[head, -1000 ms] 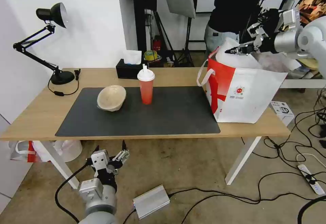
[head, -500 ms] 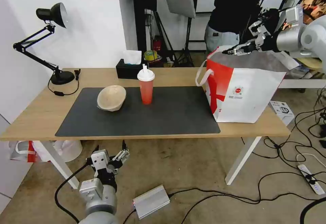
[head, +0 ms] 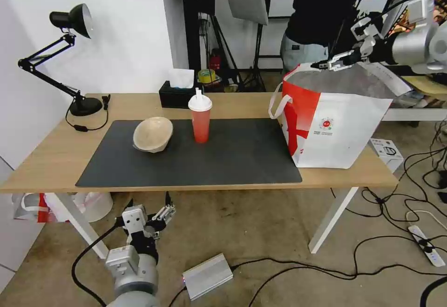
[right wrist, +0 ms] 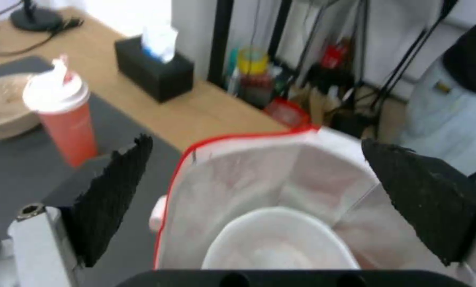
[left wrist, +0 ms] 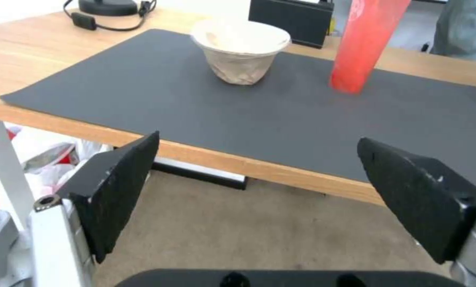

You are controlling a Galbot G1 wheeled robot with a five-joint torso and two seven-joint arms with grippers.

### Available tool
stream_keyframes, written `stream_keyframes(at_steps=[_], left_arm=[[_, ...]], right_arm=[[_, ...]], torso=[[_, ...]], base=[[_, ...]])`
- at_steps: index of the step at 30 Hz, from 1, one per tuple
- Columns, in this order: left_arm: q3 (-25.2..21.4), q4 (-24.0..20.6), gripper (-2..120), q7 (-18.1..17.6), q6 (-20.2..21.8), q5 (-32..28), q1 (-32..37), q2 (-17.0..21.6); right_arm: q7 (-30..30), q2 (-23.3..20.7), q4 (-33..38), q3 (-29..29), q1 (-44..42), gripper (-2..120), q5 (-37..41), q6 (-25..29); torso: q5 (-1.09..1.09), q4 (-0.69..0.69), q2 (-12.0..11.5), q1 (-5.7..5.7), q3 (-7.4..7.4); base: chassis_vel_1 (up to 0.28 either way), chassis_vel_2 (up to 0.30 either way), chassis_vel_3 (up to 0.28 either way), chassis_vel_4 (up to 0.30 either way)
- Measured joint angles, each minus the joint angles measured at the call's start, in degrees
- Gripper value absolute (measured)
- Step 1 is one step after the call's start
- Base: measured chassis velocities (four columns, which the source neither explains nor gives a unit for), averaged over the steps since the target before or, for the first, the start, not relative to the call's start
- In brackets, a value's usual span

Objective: Pick up the trash from the table and place it into the takeout bag.

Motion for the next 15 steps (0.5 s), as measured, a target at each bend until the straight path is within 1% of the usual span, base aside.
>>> stream_keyframes(at_steps=[1,4,5,7,9,10,13,14,15], left_arm=[[0.0,0.0,100,0.0,0.0,0.0,0.0,0.0],[-0.37,-0.14,100,0.01,-0.07,0.0,0.26,0.05],[-0.37,-0.14,100,0.01,-0.07,0.0,0.26,0.05],[-0.7,-0.16,100,0.01,-0.18,0.0,0.36,0.11],[-1.07,-0.34,100,0.02,-0.22,-0.04,0.47,0.21],[-1.07,-0.34,100,0.02,-0.22,-0.04,0.47,0.21],[-1.46,-0.48,100,0.02,-0.35,-0.08,0.72,0.33],[-1.46,-0.48,100,0.02,-0.35,-0.08,0.72,0.33],[-1.53,-0.53,100,0.02,-0.36,-0.08,0.77,0.36]], right_arm=[[0.0,0.0,0.0,0.0,0.0,100,0.0,0.0],[5.59,-1.98,4.73,2.47,-2.7,100,2.63,2.84],[5.59,-1.98,4.73,2.47,-2.7,100,2.63,2.84],[7.8,-2.72,7.1,5.0,-5.11,100,3.1,5.33],[11.23,-3.16,9.52,8.59,-9.4,100,4.07,10.35],[11.23,-3.16,9.52,8.59,-9.4,100,4.07,10.35],[15.73,-4.4,13.76,13.18,-15.56,100,5.3,16.57],[15.73,-4.4,13.76,13.18,-15.56,100,5.3,16.57],[16.96,-4.79,15.07,14.26,-17.09,100,5.54,18.15]], torso=[[0.0,0.0,0.0,0.0,0.0],[0.0,0.0,0.0,0.0,0.0],[0.0,0.0,0.0,0.0,0.0],[0.0,0.0,0.0,0.0,0.0],[0.0,0.0,0.0,-0.01,0.0],[0.0,0.0,0.0,-0.01,0.0],[0.01,0.01,0.0,0.01,0.01],[0.01,0.01,0.0,0.01,0.01],[0.01,0.0,0.0,0.01,0.01]], base=[[0.0,0.0,0.0,0.0],[0.0,0.0,0.0,0.0],[0.0,0.0,0.0,0.0],[0.0,0.0,0.0,0.0],[0.0,0.0,0.0,0.0],[0.0,0.0,0.0,0.0],[0.0,0.0,0.0,0.0],[0.0,0.0,0.0,0.0],[0.0,0.0,0.0,0.0]])
